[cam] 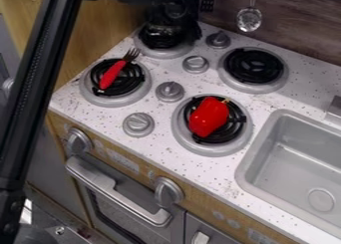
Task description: Move the silver pot from the upper left burner to the upper right burner
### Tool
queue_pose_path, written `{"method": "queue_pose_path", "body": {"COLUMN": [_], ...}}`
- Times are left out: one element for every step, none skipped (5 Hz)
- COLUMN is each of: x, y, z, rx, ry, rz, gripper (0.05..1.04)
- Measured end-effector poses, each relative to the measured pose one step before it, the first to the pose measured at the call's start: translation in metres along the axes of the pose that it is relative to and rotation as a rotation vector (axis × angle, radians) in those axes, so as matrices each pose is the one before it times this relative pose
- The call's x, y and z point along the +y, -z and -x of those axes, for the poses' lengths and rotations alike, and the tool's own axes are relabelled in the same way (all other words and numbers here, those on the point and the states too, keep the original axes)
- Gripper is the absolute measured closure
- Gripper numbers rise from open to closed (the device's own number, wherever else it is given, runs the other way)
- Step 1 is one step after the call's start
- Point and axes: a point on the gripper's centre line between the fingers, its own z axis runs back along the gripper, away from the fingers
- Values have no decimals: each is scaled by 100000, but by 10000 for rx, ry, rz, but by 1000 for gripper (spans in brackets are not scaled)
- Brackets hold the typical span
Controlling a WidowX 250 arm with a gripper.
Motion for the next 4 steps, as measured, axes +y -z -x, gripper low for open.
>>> {"method": "queue_pose_path", "body": {"x": [-441,-592,-619,-469], "y": [296,154,-538,-758], "z": [298,-33,292,256], "rx": [483,-87,97,-81], "ry": [34,68,260,44], "rz": [107,39,116,147], "gripper": [126,388,639,897]}}
